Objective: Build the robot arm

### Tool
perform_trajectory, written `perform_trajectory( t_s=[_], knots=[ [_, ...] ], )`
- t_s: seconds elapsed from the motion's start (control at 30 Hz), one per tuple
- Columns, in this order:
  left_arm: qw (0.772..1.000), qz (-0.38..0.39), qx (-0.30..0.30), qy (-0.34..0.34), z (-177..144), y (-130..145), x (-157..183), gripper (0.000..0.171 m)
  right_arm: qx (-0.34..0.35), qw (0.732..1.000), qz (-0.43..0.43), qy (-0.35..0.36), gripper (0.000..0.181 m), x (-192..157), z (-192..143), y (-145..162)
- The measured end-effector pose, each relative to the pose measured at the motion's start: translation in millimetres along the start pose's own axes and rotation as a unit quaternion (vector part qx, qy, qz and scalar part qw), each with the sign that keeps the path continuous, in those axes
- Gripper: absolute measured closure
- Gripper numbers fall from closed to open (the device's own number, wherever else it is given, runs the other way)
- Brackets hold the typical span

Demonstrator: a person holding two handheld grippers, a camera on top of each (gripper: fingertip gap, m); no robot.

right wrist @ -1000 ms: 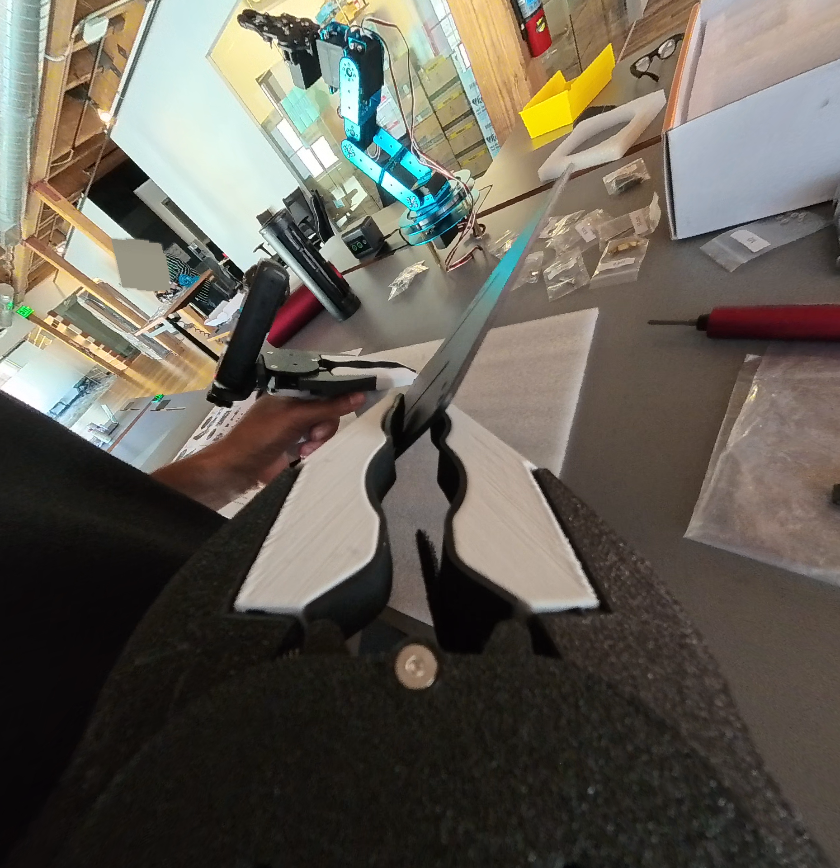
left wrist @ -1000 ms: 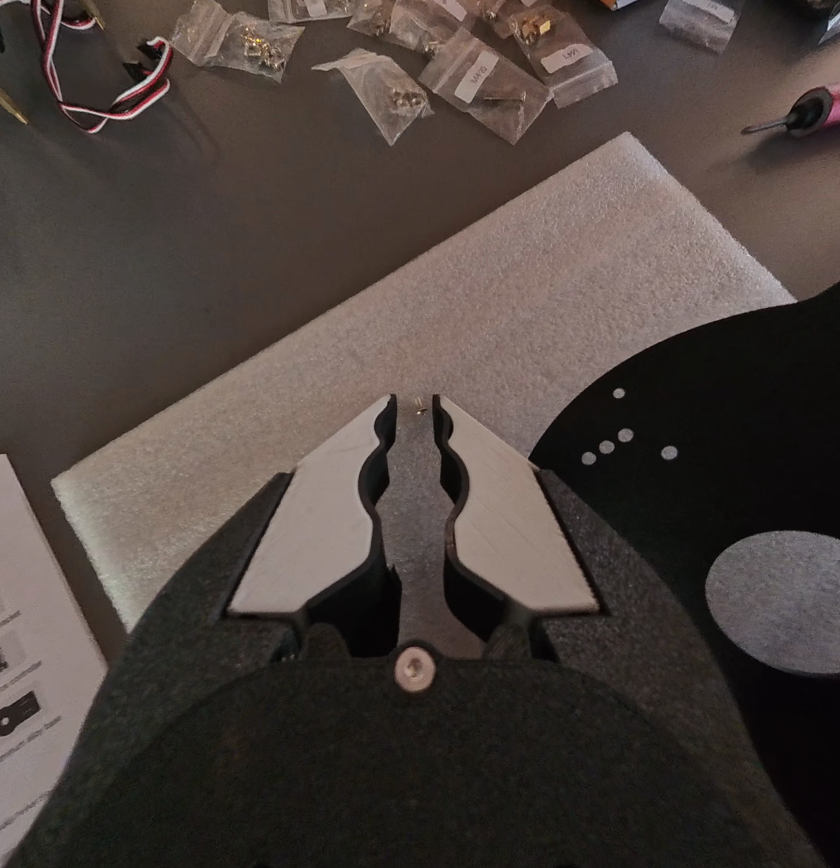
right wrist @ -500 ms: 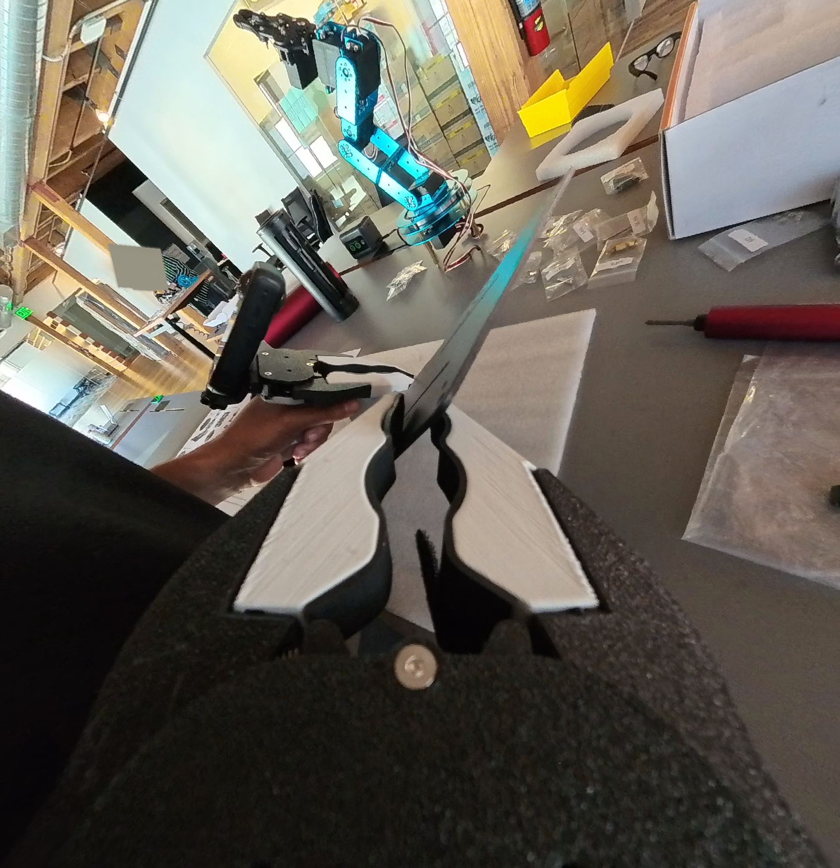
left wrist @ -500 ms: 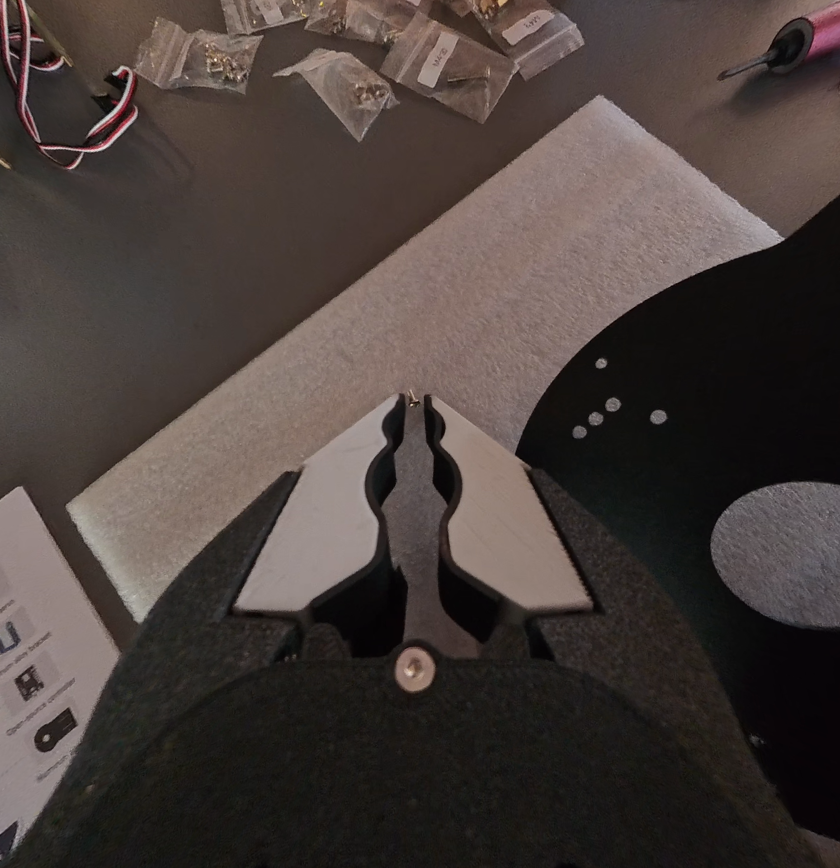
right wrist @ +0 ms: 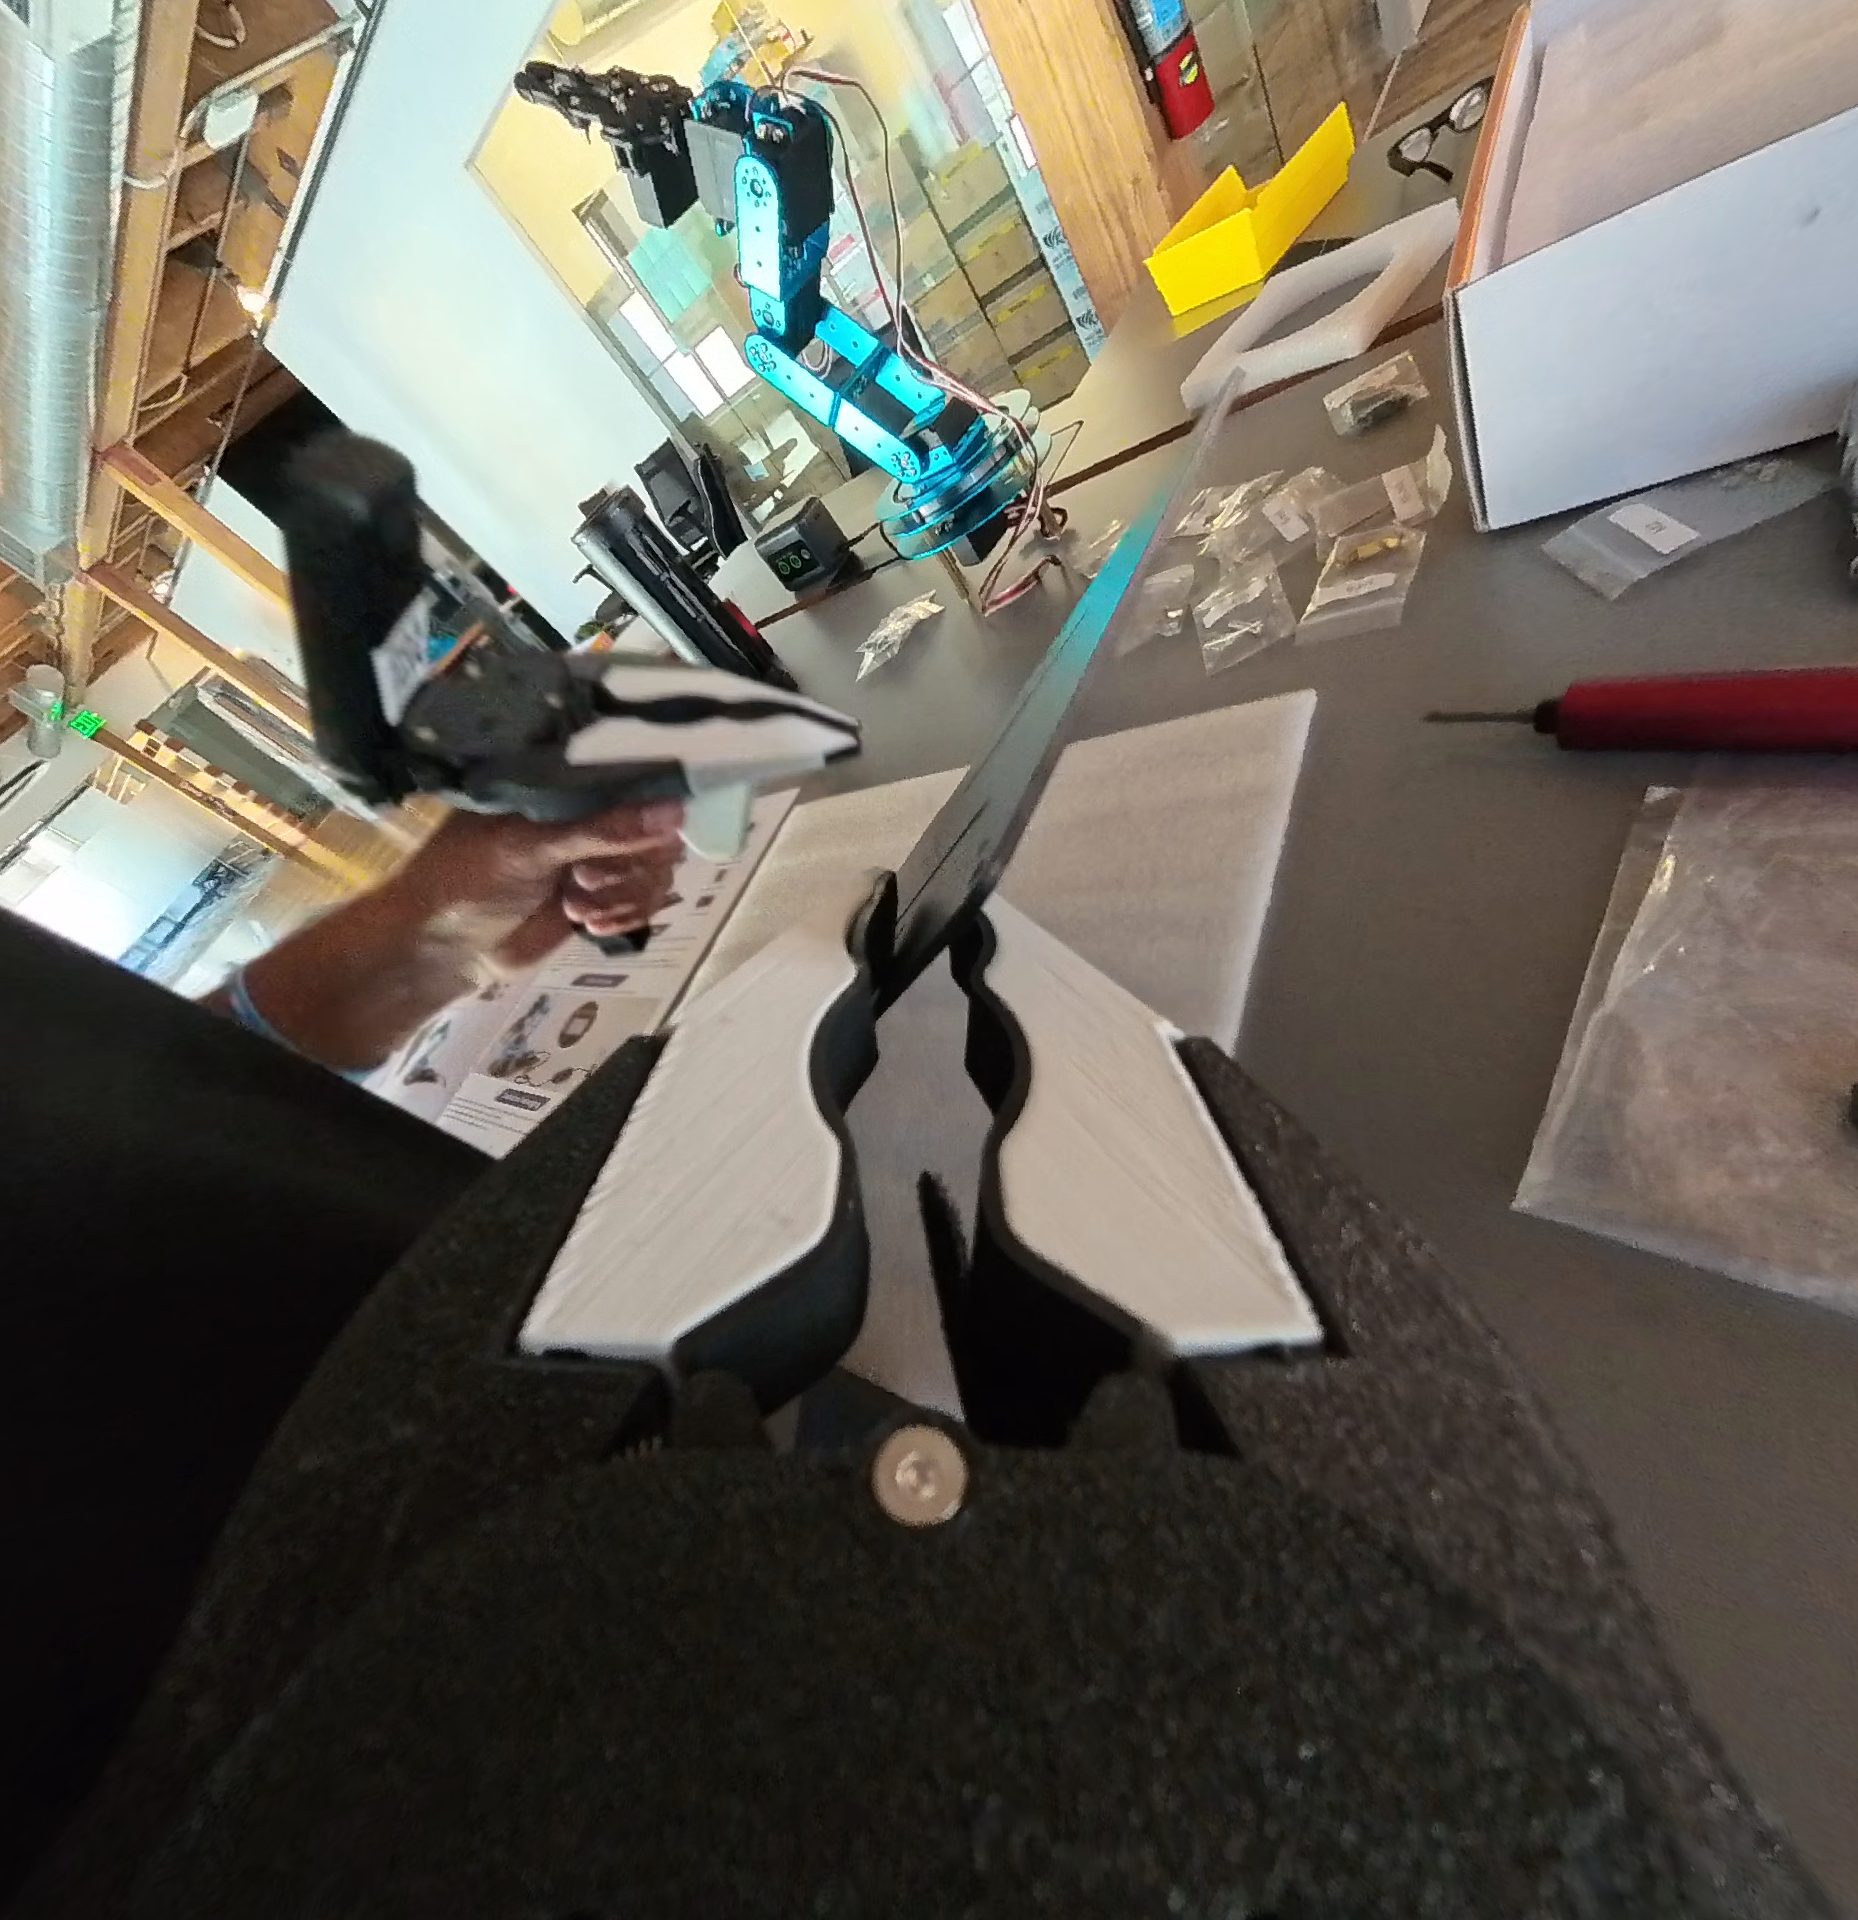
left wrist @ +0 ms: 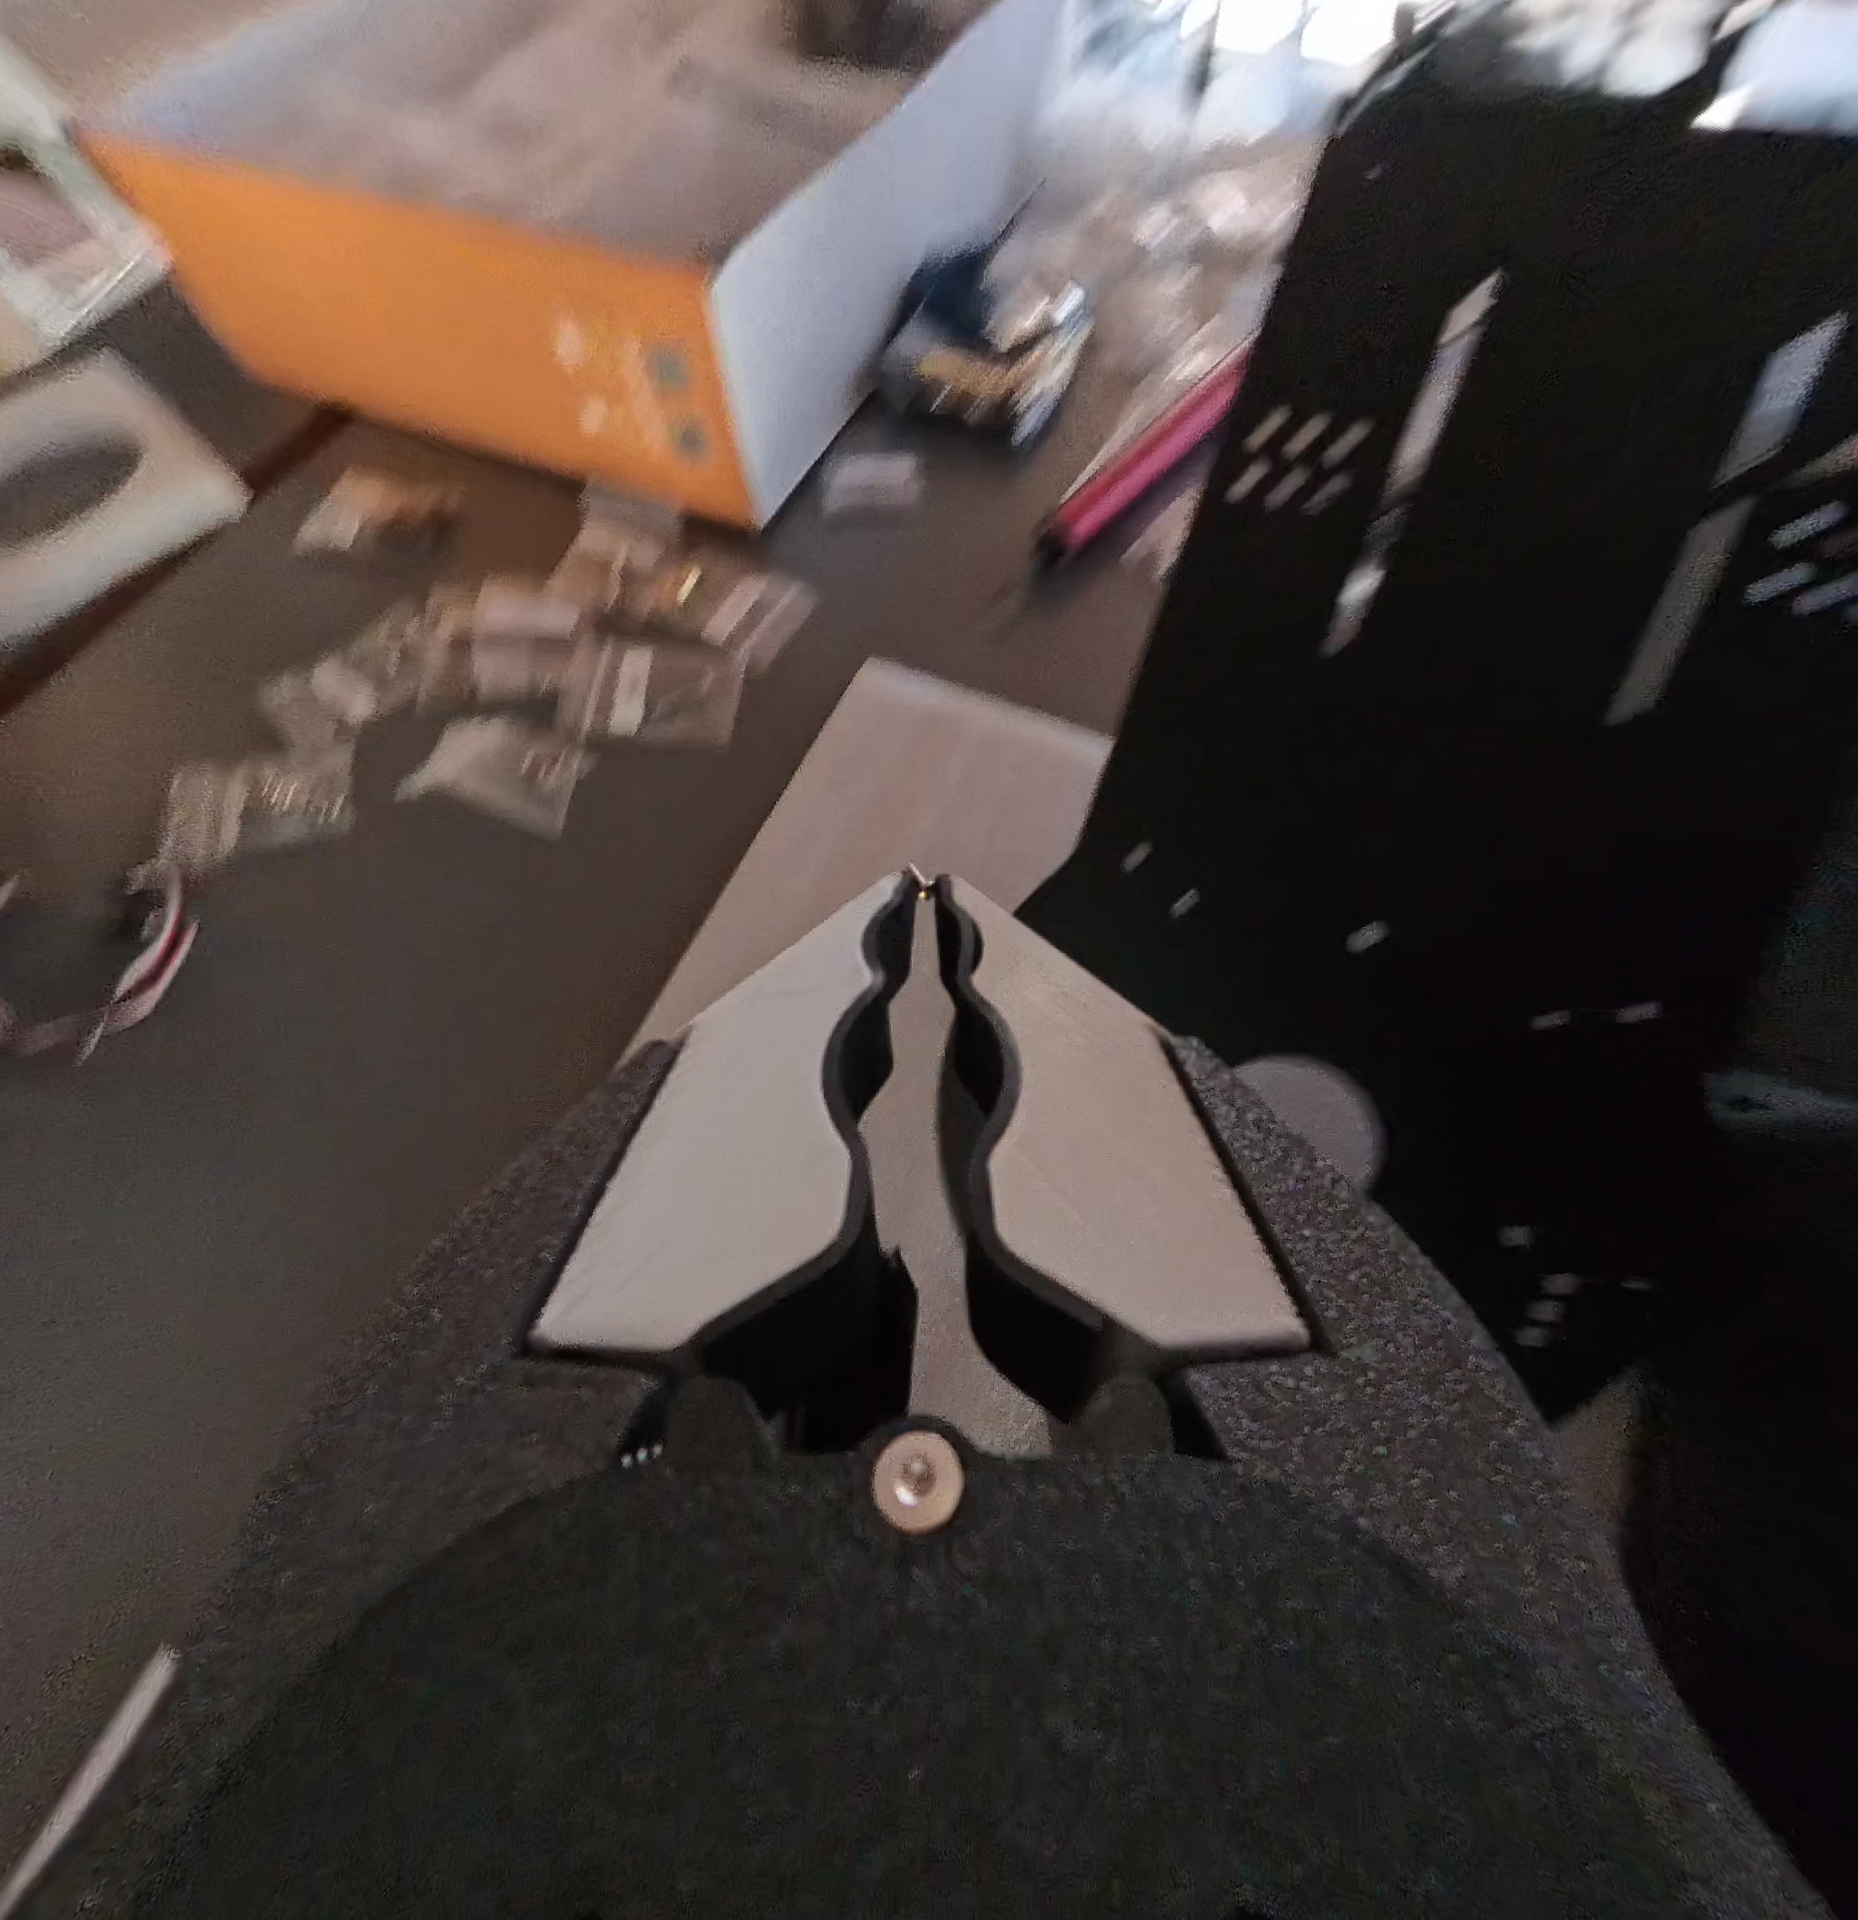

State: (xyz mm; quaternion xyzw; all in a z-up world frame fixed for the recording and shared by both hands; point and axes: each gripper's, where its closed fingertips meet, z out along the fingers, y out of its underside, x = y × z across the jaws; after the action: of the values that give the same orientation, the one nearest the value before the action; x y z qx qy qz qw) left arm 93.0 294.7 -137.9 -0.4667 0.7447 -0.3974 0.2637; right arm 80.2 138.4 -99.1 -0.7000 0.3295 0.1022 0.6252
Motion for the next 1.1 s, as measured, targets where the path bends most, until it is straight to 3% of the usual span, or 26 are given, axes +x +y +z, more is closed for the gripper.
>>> perform_trajectory(
  t_s=[0.17, 0.33, 0.43, 0.6, 1.1],
  knots=[
    [0.980, 0.074, 0.081, 0.168, -17, -96, 46, 0.168, 0.001, 1.000, -0.019, -0.008, 0.173, -7, 3, -5],
    [0.947, 0.163, 0.033, 0.276, 0, -141, 73, 0.168, 0.003, 0.999, -0.041, -0.017, 0.174, -17, 5, -9],
    [0.931, 0.236, -0.007, 0.278, 18, -144, 72, 0.168, 0.003, 0.998, -0.056, -0.017, 0.174, -21, 6, -11],
    [0.910, 0.295, -0.046, 0.287, 27, -147, 74, 0.168, 0.005, 0.997, -0.070, -0.016, 0.174, -25, 8, -14],
    [0.887, 0.339, -0.119, 0.289, 31, -141, 73, 0.168, 0.003, 0.995, -0.097, -0.015, 0.173, -31, 9, -15]
  ],
)
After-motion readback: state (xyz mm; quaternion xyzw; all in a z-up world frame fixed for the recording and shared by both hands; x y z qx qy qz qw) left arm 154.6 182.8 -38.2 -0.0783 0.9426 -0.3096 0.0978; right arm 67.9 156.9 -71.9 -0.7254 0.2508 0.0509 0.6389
